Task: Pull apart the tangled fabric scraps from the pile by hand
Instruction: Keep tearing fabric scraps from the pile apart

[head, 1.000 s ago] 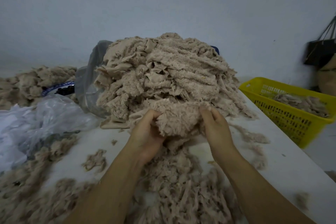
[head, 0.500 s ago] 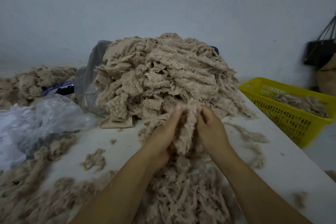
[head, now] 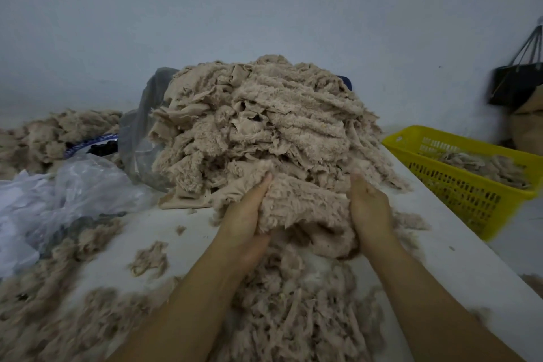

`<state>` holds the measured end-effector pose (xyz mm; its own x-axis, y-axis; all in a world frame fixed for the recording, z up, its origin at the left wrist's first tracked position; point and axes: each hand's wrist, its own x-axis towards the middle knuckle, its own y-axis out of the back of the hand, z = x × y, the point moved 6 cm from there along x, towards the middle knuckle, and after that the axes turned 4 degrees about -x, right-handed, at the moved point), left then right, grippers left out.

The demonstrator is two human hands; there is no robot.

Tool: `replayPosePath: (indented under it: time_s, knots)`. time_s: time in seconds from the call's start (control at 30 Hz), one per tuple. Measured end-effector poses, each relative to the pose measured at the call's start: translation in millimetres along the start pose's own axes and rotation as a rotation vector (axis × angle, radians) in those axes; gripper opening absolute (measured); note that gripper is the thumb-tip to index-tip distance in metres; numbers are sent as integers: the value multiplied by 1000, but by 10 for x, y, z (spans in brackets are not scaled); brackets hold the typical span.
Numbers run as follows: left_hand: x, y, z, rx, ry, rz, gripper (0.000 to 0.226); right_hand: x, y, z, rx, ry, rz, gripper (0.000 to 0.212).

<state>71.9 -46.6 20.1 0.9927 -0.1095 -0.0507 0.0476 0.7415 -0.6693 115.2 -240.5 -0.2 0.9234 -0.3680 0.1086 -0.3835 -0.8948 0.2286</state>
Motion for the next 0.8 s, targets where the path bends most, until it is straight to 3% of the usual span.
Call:
replayPosePath:
  time_s: [0.07,0.17,0.33,0.47,0.6,0.67,0.73,0.8]
  knots:
    - [30,26,51,-36,-53,18,25,-67,-30,-66,-14,43,-44,78]
    - [74,127,134,-113,-94,23,28,-202,-218,-188,-41,176,-240,64]
    - [88,270,92,-259,-37,41,40,-219,-311,-159,-98,164,-375,64]
    - [140,354,162,-286,-56,100,40,-383,-457,-189,-119,364,-639,54]
    - [155,458,182,-273,-78,120,46,-346,-494,-197,-242,463,-542,39]
    - [134,417,176,-169,-89,105,32,-301,-434,-223,-286,471,-420,33]
    - [116,358,144,0,-98,89,43,-288,-373,-238,-205,408,-378,20]
    - [105,282,81,135,-88,45,43,-354,-397,-260,-78,322,-468,33]
